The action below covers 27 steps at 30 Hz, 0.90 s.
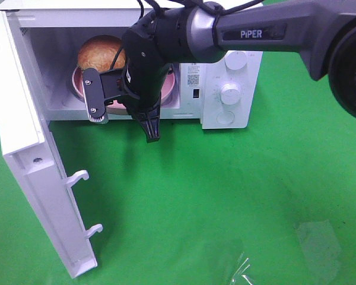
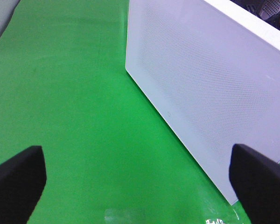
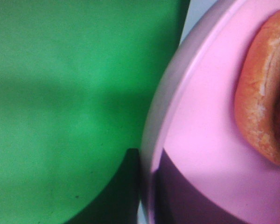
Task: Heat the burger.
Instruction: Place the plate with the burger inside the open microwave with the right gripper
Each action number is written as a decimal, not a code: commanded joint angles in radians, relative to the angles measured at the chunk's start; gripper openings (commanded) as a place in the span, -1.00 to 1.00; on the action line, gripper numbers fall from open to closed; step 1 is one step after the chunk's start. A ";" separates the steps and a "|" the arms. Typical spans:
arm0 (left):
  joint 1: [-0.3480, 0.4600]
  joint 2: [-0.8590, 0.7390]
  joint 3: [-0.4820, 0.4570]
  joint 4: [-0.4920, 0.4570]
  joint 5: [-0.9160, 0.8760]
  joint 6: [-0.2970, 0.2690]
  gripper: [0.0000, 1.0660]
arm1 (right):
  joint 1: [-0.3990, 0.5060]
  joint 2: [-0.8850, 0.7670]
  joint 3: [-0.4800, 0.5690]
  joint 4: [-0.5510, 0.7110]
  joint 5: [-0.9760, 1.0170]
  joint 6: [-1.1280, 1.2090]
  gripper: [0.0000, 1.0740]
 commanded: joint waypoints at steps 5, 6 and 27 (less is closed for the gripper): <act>0.004 -0.014 0.003 -0.006 -0.011 0.000 0.87 | -0.003 0.009 -0.067 -0.034 -0.054 -0.004 -1.00; 0.004 -0.014 0.003 -0.006 -0.011 0.000 0.87 | -0.003 0.009 -0.072 -0.033 -0.076 -0.012 -1.00; 0.004 -0.014 0.003 -0.006 -0.011 0.000 0.87 | -0.029 0.039 -0.075 -0.027 -0.110 -0.032 -1.00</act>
